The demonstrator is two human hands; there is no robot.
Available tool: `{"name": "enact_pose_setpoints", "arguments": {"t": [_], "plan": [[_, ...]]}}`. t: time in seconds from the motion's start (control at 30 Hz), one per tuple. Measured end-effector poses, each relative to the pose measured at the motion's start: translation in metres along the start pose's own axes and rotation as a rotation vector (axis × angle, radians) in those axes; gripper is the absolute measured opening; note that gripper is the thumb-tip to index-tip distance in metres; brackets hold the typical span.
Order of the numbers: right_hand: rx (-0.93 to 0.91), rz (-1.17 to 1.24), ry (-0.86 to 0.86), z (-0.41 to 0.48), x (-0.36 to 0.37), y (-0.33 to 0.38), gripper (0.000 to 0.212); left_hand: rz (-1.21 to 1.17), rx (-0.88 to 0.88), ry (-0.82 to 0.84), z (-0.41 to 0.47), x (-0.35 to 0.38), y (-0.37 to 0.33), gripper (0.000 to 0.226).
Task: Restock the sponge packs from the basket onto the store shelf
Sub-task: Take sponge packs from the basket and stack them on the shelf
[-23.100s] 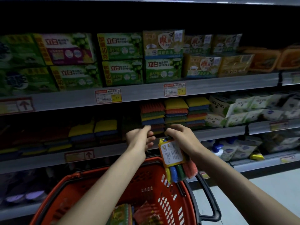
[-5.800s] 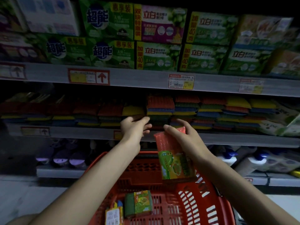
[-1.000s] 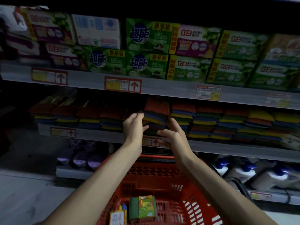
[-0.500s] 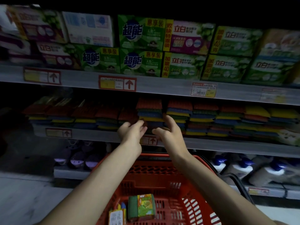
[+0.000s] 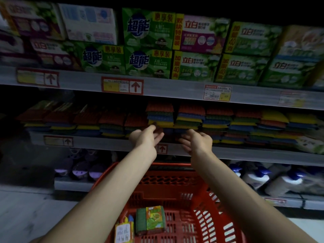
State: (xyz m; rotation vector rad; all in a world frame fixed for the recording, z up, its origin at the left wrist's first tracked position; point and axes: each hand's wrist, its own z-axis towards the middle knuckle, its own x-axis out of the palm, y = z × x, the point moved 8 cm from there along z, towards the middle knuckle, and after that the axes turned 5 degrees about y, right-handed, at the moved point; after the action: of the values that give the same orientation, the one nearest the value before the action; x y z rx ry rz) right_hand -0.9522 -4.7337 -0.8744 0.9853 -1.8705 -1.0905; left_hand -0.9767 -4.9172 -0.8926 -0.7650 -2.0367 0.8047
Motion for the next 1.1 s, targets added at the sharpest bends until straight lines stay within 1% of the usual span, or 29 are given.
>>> {"name": "enact_pose_setpoints", "arguments": {"t": [0.07, 0.2, 0.4, 0.6, 0.7, 0.77, 0.83, 0.93, 1.1], "plan": [[0.024, 0.038, -0.029, 0.004, -0.004, -0.001, 0.056, 0.017, 0.015, -0.003, 0.002, 0.001, -0.001, 0.047], [0.054, 0.077, -0.071, 0.016, -0.007, -0.004, 0.05, 0.065, 0.043, -0.008, 0.006, 0.004, -0.001, 0.039], [0.064, 0.105, -0.041, 0.023, -0.001, -0.006, 0.042, 0.117, 0.06, -0.026, 0.009, 0.005, -0.003, 0.02], [0.061, 0.095, 0.002, 0.024, -0.001, -0.005, 0.043, 0.139, 0.07, -0.033, 0.002, 0.005, -0.006, 0.011], [0.066, 0.097, -0.003, 0.025, -0.002, -0.003, 0.037, 0.141, 0.059, -0.025, -0.001, 0.006, -0.006, 0.006], [0.064, 0.099, -0.026, 0.027, -0.003, -0.003, 0.033, 0.153, 0.062, -0.029, -0.002, 0.006, -0.007, 0.011], [0.07, 0.09, -0.055, 0.03, -0.005, -0.005, 0.031, 0.144, 0.063, -0.02, -0.004, 0.007, -0.008, 0.005], [0.078, 0.081, -0.094, 0.031, -0.007, -0.008, 0.033, 0.137, 0.063, -0.007, -0.005, 0.007, -0.006, 0.025], [0.045, 0.054, -0.123, 0.031, -0.01, -0.002, 0.033, 0.146, 0.067, 0.007, -0.005, 0.008, -0.007, 0.035]]}}
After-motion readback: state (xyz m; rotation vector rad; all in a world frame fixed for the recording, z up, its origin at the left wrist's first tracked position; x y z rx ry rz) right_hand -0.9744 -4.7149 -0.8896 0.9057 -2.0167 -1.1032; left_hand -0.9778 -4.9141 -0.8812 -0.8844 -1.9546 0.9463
